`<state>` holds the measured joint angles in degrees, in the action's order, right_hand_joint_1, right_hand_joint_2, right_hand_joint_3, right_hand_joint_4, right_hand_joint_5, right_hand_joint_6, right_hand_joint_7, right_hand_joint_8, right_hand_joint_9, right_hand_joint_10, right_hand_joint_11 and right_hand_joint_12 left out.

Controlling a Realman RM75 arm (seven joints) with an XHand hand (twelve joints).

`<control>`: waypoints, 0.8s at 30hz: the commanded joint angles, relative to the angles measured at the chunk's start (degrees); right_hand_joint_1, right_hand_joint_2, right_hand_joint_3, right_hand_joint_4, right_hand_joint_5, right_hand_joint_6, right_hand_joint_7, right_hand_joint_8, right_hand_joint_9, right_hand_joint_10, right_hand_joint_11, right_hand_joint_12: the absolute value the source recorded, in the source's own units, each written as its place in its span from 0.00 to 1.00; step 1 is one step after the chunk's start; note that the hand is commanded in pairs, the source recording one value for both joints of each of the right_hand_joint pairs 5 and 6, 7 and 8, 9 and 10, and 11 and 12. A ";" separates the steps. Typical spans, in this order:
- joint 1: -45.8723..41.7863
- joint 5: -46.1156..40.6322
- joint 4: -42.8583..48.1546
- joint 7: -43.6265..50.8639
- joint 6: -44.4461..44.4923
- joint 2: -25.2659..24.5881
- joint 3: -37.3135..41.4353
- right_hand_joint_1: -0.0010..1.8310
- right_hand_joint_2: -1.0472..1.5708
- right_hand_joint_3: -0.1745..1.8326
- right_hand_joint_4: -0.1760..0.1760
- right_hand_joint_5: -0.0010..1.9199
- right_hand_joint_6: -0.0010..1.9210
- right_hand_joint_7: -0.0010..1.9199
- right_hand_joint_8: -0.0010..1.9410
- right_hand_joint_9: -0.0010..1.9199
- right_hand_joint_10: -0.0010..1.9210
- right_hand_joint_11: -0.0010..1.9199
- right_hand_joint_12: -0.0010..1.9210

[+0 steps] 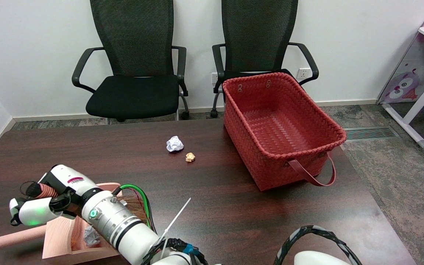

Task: Sweep the paper ball into the dustpan.

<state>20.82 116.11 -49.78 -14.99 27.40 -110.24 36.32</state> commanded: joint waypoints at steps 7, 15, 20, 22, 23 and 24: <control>6.06 16.00 -1.46 -44.31 11.18 5.78 -8.37 0.50 0.94 0.85 0.49 1.00 1.00 1.00 0.99 1.00 1.00 1.00 1.00; 7.42 25.51 -1.46 -58.31 17.07 8.46 -8.46 0.50 0.93 0.83 0.49 1.00 1.00 1.00 0.99 1.00 1.00 1.00 1.00; 8.22 28.61 -2.13 -62.88 17.99 9.90 -8.46 0.50 0.93 0.83 0.49 1.00 1.00 1.00 0.99 1.00 1.00 1.00 1.00; 8.57 29.33 -2.32 -65.35 18.94 10.34 -8.46 0.50 0.93 0.84 0.49 1.00 1.00 1.00 0.99 1.00 1.00 1.00 1.00; 8.62 29.61 -2.40 -66.29 19.32 10.45 -8.46 0.50 0.93 0.84 0.49 1.00 1.00 1.00 0.99 1.00 1.00 1.00 1.00; 8.62 29.99 -2.49 -67.69 19.98 10.54 -8.46 0.50 0.93 0.84 0.49 1.00 1.00 1.00 0.99 1.00 1.00 1.00 1.00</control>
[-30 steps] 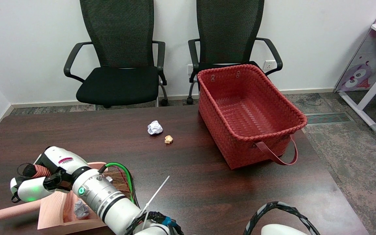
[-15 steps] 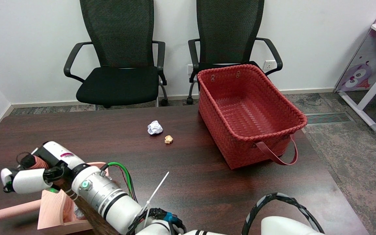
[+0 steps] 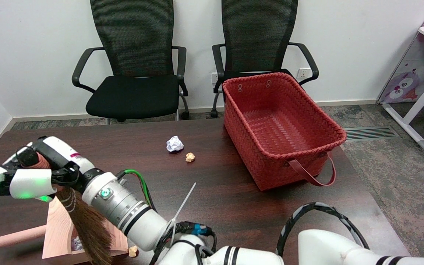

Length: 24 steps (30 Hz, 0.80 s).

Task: Sweep the paper ball into the dustpan.

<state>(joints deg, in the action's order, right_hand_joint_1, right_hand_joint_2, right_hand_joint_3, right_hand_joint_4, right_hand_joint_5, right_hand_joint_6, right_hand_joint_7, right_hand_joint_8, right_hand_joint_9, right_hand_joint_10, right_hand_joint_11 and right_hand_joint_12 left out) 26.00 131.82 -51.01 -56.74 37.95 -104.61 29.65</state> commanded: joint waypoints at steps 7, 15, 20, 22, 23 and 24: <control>2.86 15.66 -4.89 -32.20 13.11 6.86 -1.23 0.50 0.93 0.82 0.49 1.00 1.00 1.00 0.99 1.00 1.00 1.00 1.00; -1.16 11.82 -17.41 -15.08 -0.66 12.41 1.57 0.50 0.94 0.86 0.49 1.00 1.00 1.00 0.99 1.00 1.00 1.00 1.00; -5.49 4.14 -19.79 1.28 -4.01 11.49 4.15 0.50 0.96 0.93 0.50 1.00 1.00 1.00 0.99 1.00 1.00 1.00 1.00; -6.30 1.73 -19.83 6.46 -4.03 11.05 4.25 0.49 0.96 0.94 0.47 1.00 1.00 1.00 0.99 1.00 1.00 1.00 1.00; -6.82 0.47 -19.83 9.38 -3.97 10.71 4.34 0.49 0.97 0.94 0.47 1.00 1.00 1.00 0.99 1.00 1.00 1.00 1.00; -7.07 -0.33 -19.83 11.48 -3.76 10.39 4.37 0.48 0.98 0.94 0.47 1.00 1.00 1.00 0.99 1.00 1.00 1.00 1.00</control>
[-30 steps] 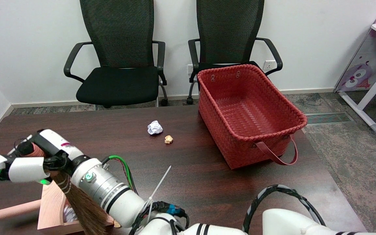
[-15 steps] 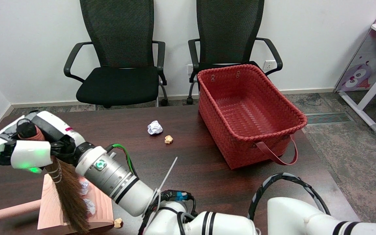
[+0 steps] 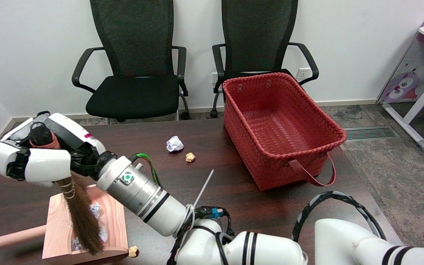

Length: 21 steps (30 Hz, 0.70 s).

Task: Sweep the paper ball into the dustpan.

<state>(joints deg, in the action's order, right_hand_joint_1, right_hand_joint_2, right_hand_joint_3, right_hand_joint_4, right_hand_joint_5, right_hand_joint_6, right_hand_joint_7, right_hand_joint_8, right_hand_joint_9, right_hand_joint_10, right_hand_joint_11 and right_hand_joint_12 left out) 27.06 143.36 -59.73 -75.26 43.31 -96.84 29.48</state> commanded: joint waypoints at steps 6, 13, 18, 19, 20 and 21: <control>-10.17 -15.93 -11.29 42.26 -7.25 0.70 4.79 0.48 0.99 1.00 0.48 1.00 1.00 1.00 0.99 1.00 1.00 1.00 1.00; -14.43 -21.44 -10.61 64.32 -1.54 -4.43 4.79 0.48 1.00 1.00 0.49 1.00 1.00 1.00 0.99 1.00 1.00 1.00 1.00; -16.93 -26.65 -10.50 80.84 2.50 -7.57 4.76 0.50 1.00 0.92 0.50 1.00 1.00 1.00 0.99 1.00 1.00 1.00 1.00; -17.28 -28.24 -10.50 84.28 3.80 -8.05 4.47 0.50 1.00 0.91 0.50 1.00 1.00 1.00 0.99 1.00 1.00 1.00 1.00; -17.44 -29.31 -10.50 86.32 4.63 -8.24 4.30 0.50 1.00 0.91 0.50 1.00 1.00 1.00 0.99 1.00 1.00 1.00 1.00; -17.59 -30.56 -10.50 88.56 5.38 -8.64 3.90 0.50 1.00 0.90 0.50 1.00 1.00 1.00 0.99 1.00 1.00 1.00 1.00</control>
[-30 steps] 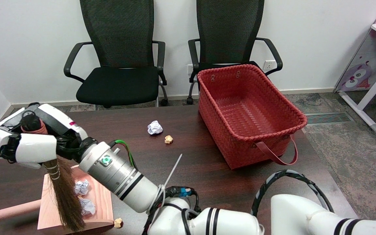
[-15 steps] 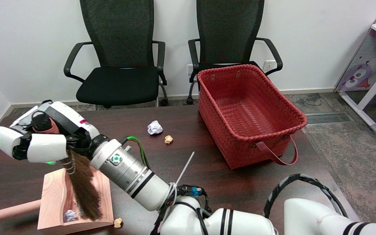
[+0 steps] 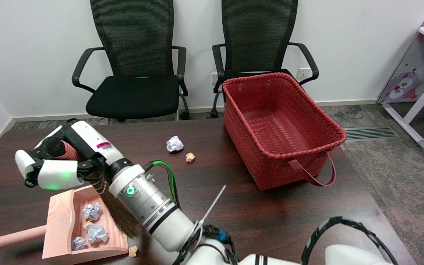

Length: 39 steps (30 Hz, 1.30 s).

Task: Sweep the paper ball into the dustpan.

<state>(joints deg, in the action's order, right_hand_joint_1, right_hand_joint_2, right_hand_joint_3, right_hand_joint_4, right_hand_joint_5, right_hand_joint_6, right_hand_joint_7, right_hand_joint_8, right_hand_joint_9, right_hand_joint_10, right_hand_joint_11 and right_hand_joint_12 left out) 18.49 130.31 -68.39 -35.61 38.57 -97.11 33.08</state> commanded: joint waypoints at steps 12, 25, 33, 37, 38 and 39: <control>-10.47 -19.66 1.46 53.21 18.45 -13.53 -3.89 0.50 1.00 0.88 0.50 1.00 1.00 1.00 0.99 1.00 1.00 1.00 1.00; -10.02 -19.51 9.64 50.64 25.39 -19.17 -7.67 0.50 1.00 0.89 0.50 1.00 1.00 1.00 0.99 1.00 1.00 1.00 1.00; -7.21 -19.66 17.78 50.97 31.47 -22.77 -10.27 0.50 1.00 0.91 0.50 1.00 1.00 1.00 0.99 1.00 1.00 1.00 1.00; -5.84 -19.51 20.50 51.05 32.41 -23.57 -11.05 0.50 1.00 0.93 0.50 1.00 1.00 1.00 0.99 1.00 1.00 1.00 1.00; -5.41 -19.20 20.94 50.71 32.58 -23.64 -11.31 0.50 1.00 0.94 0.50 1.00 1.00 1.00 0.99 1.00 1.00 1.00 1.00; -5.18 -19.13 21.21 50.64 32.75 -23.65 -11.56 0.50 1.00 0.95 0.50 1.00 1.00 1.00 0.99 1.00 1.00 1.00 1.00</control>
<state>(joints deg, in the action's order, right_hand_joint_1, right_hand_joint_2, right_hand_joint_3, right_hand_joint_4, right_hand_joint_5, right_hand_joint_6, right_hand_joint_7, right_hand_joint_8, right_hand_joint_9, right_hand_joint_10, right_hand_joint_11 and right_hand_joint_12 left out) 9.74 111.67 -58.17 13.41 63.14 -115.08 25.97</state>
